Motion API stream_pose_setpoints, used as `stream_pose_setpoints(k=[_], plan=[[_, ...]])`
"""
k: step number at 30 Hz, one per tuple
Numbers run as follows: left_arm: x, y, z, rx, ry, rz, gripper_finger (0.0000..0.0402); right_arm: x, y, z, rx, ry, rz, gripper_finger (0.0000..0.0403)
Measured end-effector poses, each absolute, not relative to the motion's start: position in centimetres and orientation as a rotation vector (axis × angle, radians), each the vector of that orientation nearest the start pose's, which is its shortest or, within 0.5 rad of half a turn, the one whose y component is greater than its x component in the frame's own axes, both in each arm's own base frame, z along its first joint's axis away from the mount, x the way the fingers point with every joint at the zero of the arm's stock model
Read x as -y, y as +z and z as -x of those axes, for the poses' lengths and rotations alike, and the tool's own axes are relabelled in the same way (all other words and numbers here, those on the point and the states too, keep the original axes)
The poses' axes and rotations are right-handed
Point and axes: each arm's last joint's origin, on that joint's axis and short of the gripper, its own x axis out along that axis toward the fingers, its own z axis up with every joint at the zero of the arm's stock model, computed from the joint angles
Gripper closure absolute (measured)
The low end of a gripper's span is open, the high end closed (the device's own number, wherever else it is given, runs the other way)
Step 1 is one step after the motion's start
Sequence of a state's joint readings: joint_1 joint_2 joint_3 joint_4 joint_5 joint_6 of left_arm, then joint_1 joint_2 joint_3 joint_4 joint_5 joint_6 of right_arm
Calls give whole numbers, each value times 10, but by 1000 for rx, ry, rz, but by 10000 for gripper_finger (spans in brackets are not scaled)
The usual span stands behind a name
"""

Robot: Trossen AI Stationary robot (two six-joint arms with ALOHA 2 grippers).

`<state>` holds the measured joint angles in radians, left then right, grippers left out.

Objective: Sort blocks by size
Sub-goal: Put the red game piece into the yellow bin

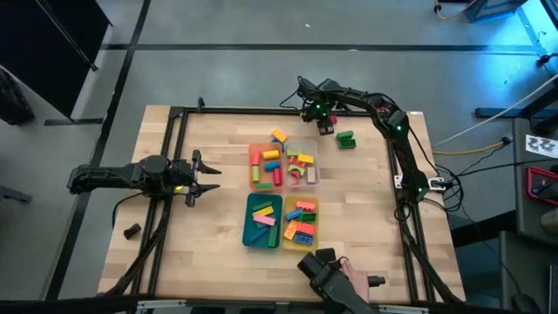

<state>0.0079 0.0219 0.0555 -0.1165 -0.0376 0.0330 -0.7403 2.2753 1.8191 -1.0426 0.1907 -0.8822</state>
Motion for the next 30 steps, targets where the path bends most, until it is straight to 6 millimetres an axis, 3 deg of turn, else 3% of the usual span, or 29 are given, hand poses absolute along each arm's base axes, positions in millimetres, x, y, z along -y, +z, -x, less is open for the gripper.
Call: stream_pose_setpoints(k=[9, 15, 19, 23, 30], plan=[[-2, 169, -95, -84, 44, -34, 208, 303, 153, -322, -1673, -59, 214, 222], [-2, 169, -95, -84, 44, -34, 208, 300, 153, -319, -1708, -33, 191, 264], [-2, 169, -95, -84, 44, -34, 208, 299, 153, -320, -1709, -36, 193, 264], [-2, 169, -95, -84, 44, -34, 208, 289, 153, -328, -1747, -43, 248, 264], [-2, 169, -95, -84, 44, -34, 208, 253, 172, -342, -1991, -10, 414, 251]])
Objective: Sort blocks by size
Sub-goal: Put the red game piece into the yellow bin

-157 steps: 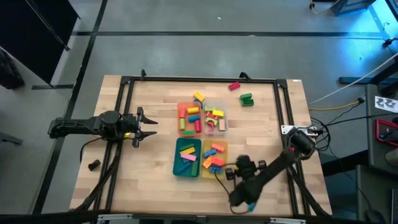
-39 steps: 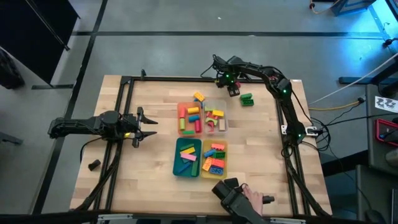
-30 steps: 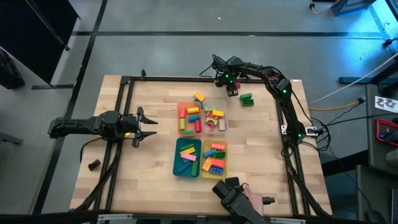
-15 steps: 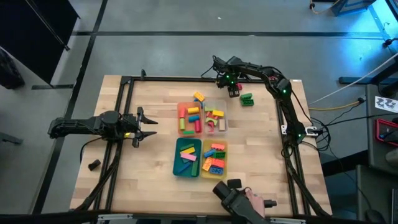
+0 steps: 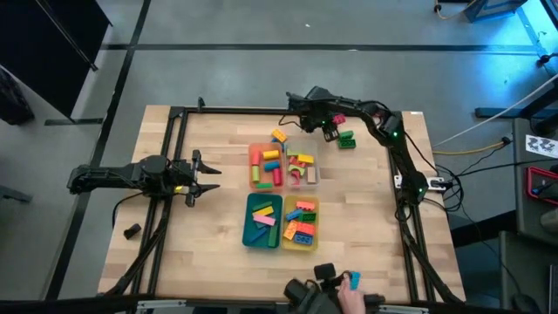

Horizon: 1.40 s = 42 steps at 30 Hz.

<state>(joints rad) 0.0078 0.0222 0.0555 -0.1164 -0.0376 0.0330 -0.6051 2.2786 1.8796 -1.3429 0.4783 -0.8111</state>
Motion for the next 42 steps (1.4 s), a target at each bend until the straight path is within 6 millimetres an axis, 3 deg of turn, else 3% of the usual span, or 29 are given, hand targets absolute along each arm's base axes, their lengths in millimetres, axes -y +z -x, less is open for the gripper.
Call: stream_pose_setpoints(k=[4, 9, 19, 26, 36, 42], plan=[[-2, 169, -95, -84, 44, -34, 208, 228, 185, -350, -2082, -45, 447, 262], [-2, 169, -95, -84, 44, -34, 208, 191, 197, -367, -2079, -149, 419, 253], [-2, 169, -95, -84, 44, -34, 208, 109, 215, -405, -1912, -292, 534, 257], [-2, 169, -95, -84, 44, -34, 208, 44, 233, -423, -1738, -367, 493, 253], [-2, 169, -95, -84, 44, -34, 208, -71, 237, -421, -1650, -194, 261, 250], [-2, 169, -95, -84, 44, -34, 208, -122, 236, -410, -1627, -128, 283, 249]])
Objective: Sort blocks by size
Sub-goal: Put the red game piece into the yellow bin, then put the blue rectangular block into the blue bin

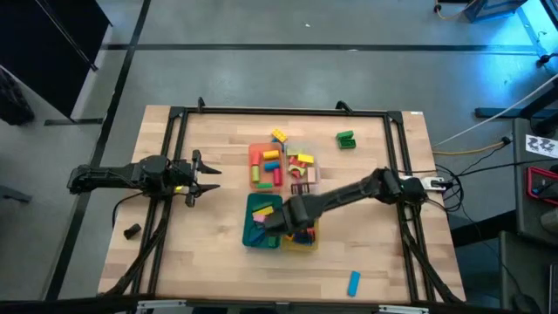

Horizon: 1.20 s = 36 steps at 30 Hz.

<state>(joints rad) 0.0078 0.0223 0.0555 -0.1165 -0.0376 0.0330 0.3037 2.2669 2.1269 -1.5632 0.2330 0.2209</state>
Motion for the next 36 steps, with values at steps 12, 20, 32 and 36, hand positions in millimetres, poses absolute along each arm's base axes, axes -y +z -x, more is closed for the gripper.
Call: stream_pose_setpoints(k=[12, 20, 32, 36], plan=[[-2, 169, -95, -84, 44, -34, 208, -151, 236, -413, -1459, -242, 143, 207], [-2, 169, -95, -84, 44, -34, 208, -154, 235, -412, -1491, -312, -114, 156], [-2, 169, -95, -84, 44, -34, 208, -189, 235, -397, -1623, -461, -645, 153], [-2, 169, -95, -84, 44, -34, 208, -216, 235, -383, -1606, -591, -748, 153]])
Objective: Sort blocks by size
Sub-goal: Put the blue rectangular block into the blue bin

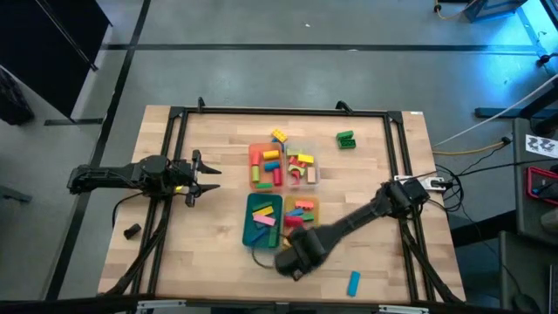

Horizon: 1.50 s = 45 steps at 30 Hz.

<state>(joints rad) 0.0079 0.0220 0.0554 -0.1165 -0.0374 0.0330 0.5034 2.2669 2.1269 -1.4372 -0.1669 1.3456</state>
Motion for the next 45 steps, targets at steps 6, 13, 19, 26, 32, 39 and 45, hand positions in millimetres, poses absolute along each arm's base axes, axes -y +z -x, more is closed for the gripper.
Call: stream_pose_setpoints(k=[6, 13, 19, 26, 32, 39, 45], plan=[[-2, 169, -95, -84, 44, -34, 208, -263, 235, -353, -1560, -814, -912, 153], [-2, 169, -95, -84, 44, -34, 208, -311, 230, -310, -1370, -1052, -1044, 153], [-2, 169, -95, -84, 44, -34, 208, -352, 223, -285, -1323, -901, -1092, 153], [-2, 169, -95, -84, 44, -34, 208, -379, 215, -272, -1186, -729, -1157, 153], [-2, 169, -95, -84, 44, -34, 208, -373, 194, -262, -1238, -921, -1183, 153], [-2, 169, -95, -84, 44, -34, 208, -358, 174, -261, -1276, -1063, -1119, 153], [-2, 169, -95, -84, 44, -34, 208, -349, 175, -257, -1385, -1187, -1068, 153]])
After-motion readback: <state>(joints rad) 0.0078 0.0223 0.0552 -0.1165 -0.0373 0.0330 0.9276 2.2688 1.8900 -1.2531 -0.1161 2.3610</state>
